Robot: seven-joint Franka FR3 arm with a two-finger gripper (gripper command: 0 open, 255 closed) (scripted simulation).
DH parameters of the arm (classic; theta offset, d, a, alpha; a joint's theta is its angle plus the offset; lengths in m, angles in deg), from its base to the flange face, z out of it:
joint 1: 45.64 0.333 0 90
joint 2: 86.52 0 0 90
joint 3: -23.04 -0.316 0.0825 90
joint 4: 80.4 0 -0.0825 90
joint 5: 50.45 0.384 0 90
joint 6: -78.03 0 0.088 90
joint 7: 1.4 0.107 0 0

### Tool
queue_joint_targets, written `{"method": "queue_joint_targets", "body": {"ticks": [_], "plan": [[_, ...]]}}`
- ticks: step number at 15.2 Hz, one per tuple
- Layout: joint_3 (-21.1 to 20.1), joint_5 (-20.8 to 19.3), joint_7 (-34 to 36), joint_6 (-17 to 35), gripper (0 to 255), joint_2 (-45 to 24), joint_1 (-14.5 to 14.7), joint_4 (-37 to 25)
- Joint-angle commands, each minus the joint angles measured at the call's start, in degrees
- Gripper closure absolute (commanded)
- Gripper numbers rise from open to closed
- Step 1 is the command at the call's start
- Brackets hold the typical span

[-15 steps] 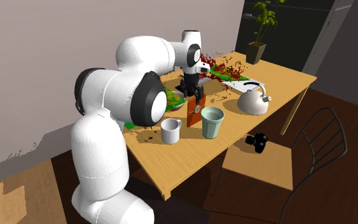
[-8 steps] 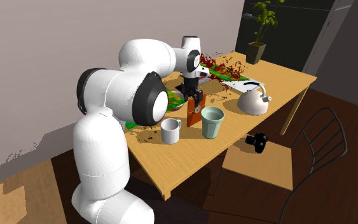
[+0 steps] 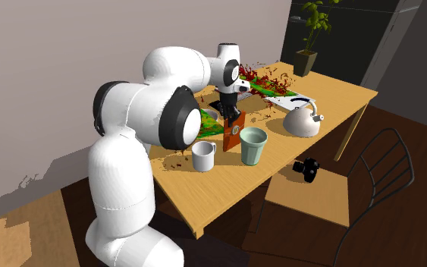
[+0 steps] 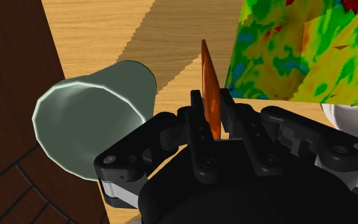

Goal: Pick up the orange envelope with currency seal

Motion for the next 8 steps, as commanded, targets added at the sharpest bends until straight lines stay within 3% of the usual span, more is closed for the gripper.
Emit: {"method": "queue_joint_targets", "body": {"ticks": [1, 8], "plan": [[0.03, -0.02, 0.09, 0.21, 255, 0.34, -0.02, 0.94], [-0.01, 0.13, -0.24, -4.97, 255, 0.98, 0.01, -3.61]]}}
